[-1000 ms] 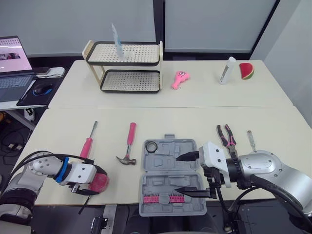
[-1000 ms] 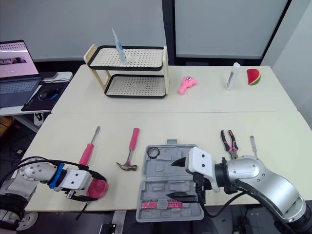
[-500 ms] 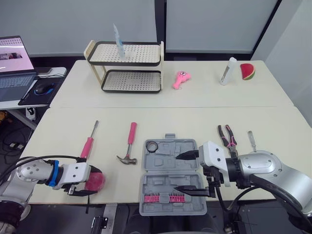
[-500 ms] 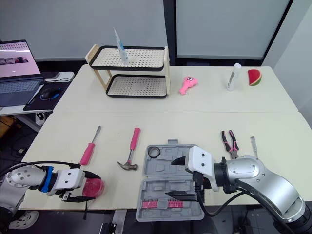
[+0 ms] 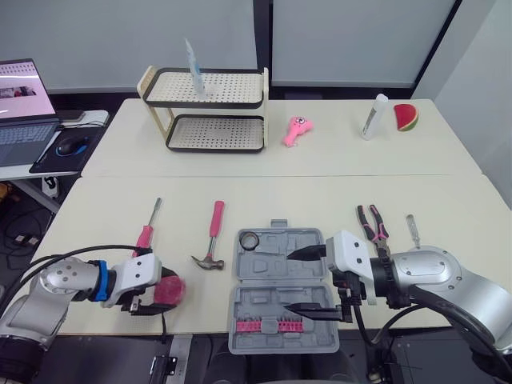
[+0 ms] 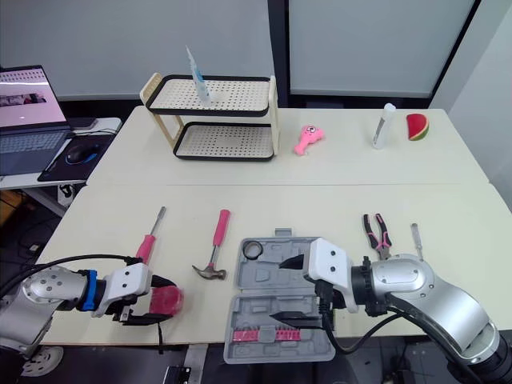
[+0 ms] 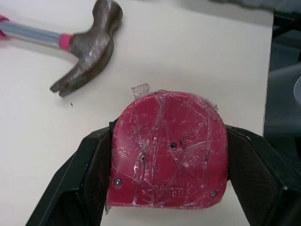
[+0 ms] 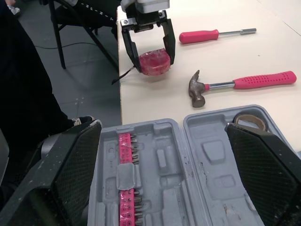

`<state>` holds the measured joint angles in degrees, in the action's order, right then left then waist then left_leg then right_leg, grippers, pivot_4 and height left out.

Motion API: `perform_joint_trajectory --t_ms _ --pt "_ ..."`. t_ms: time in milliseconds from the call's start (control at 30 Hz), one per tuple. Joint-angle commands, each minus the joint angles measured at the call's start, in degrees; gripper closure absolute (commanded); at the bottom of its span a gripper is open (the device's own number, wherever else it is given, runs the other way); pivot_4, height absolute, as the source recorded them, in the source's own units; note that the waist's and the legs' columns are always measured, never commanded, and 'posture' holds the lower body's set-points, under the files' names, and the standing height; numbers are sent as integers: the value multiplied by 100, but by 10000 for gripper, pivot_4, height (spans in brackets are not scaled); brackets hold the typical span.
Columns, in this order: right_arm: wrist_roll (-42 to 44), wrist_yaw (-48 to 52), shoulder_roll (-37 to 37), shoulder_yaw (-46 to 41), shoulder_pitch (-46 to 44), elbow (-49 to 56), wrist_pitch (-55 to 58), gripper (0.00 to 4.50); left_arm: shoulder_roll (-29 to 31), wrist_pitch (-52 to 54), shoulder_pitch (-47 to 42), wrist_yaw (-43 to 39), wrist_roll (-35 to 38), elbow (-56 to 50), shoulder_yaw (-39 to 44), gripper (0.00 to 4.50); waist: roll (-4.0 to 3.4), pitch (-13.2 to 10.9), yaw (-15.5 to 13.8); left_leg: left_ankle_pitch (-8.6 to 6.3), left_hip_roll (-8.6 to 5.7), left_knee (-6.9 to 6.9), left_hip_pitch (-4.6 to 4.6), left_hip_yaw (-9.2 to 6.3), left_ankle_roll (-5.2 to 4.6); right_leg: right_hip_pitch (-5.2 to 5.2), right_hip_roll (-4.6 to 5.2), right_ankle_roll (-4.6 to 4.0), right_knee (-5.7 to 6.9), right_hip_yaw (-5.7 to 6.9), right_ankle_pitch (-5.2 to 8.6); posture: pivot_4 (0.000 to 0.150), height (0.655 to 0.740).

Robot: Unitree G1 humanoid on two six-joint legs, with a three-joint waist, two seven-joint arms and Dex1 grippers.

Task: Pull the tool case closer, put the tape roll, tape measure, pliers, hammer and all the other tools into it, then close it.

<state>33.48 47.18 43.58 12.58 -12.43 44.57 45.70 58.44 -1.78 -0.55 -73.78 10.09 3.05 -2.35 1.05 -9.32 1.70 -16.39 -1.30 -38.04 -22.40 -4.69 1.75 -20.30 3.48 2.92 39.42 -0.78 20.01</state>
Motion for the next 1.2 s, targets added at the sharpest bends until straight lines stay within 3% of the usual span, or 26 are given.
perform_joint_trajectory --t_ms 33,267,633,933,1200 --pt "358 -273 -181 -319 80 51 229 0 107 507 -4 59 230 -848 179 13661 0 0 4 0 0 0 0 0 0 0 0 0 0 -2 0 1500 7356" --pt "1077 -991 -609 -841 281 -40 946 0 -78 1635 -610 236 299 -1962 -189 13661 0 0 -3 0 0 0 1 0 0 3 -1 0 1 -4 0 1500 7356" --pt "3512 -3596 -2091 -1710 59 -1016 3168 0 -666 2667 -1804 449 237 -2657 -1080 13661 0 0 15 0 3 2 1 2 0 1 -8 0 5 -7 0 1500 7356" --pt "4756 -5170 -2721 -1757 -205 -1999 3242 0 -966 2594 -2373 455 -97 -2560 -1635 13661 0 0 17 1 2 2 1 5 0 -1 -10 0 5 -10 0 1500 7356" --pt "5257 -5894 -3073 -1395 -589 -2705 3002 0 -1090 2614 -2399 495 -253 -2606 -1768 13661 -1 0 30 1 2 2 -2 6 0 -5 -11 0 7 -11 0 1500 7356"
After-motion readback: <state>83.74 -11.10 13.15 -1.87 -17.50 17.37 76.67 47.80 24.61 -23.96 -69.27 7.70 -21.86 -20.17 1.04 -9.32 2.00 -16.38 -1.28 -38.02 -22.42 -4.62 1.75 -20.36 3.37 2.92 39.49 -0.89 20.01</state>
